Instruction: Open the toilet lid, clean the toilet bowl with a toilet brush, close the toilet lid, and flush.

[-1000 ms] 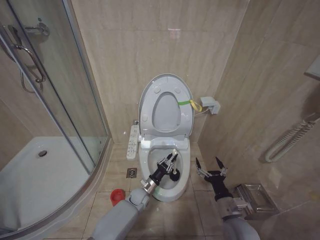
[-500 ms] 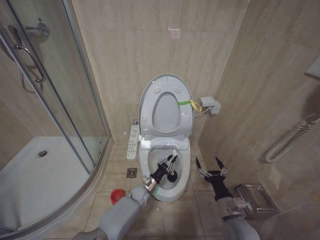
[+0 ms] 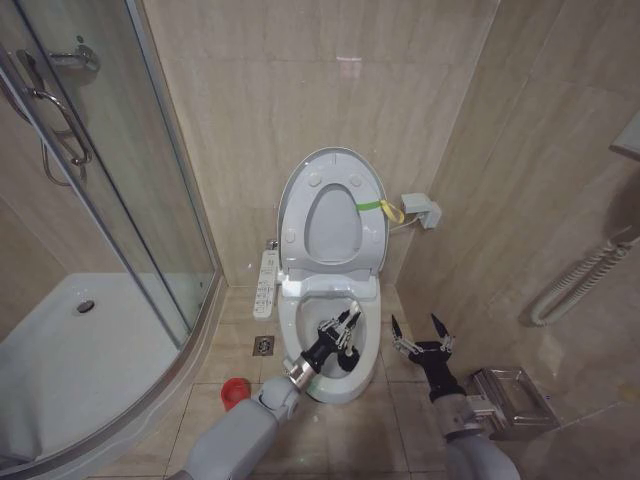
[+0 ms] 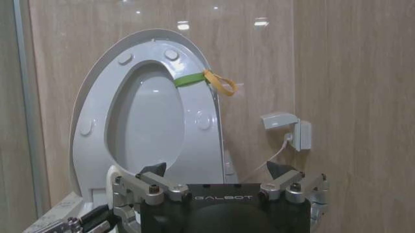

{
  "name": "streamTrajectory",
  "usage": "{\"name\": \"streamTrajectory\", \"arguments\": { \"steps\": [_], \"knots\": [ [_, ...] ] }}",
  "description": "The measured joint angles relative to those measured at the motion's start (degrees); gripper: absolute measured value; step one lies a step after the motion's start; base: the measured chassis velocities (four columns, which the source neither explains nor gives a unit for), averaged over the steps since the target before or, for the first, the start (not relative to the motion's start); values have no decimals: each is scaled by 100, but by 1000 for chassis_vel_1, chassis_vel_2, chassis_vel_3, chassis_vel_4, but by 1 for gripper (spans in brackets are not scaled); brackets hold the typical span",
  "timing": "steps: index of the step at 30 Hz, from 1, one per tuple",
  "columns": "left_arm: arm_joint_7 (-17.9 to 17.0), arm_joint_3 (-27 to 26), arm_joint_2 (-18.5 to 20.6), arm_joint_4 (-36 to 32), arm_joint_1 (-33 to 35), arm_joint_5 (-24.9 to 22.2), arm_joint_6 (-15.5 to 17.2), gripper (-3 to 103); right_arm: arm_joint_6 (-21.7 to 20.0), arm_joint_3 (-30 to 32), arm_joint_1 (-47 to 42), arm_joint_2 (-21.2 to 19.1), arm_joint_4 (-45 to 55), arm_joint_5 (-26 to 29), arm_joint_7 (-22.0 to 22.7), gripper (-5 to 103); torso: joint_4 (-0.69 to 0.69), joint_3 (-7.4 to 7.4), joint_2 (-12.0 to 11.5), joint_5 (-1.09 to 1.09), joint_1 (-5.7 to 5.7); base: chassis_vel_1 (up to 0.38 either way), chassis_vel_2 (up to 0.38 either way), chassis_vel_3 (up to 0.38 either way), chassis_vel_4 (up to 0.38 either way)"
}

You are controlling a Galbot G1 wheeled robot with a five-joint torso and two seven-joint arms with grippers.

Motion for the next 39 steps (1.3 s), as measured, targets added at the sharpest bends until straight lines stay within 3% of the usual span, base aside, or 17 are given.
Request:
{"name": "streamTrajectory", "arguments": {
  "steps": [9, 12, 19, 24, 34, 39],
  "knots": [
    [158, -102, -80, 750, -61, 27, -132, 19, 0, 0, 0, 0, 0, 0, 0, 100, 2, 0, 0, 1, 0, 0, 0, 0, 0],
    [154, -114, -36, 593, -24, 32, -133, 19, 0, 0, 0, 0, 0, 0, 0, 100, 2, 0, 0, 2, 0, 0, 0, 0, 0],
    [-170, 7, 59, -505, 219, 134, 75, 19, 0, 0, 0, 0, 0, 0, 0, 100, 1, 0, 0, 2, 0, 0, 0, 0, 0],
    [-212, 34, 57, -687, 309, 231, 158, 19, 0, 0, 0, 0, 0, 0, 0, 100, 2, 0, 0, 2, 0, 0, 0, 0, 0],
    [-3, -182, -57, 512, 9, 203, -92, 19, 0, 0, 0, 0, 0, 0, 0, 100, 1, 0, 0, 0, 0, 0, 0, 0, 0],
    [149, -198, -4, 301, -2, 38, -146, 19, 0, 0, 0, 0, 0, 0, 0, 100, 2, 0, 0, 1, 1, 0, 0, 0, 0]
  ]
}}
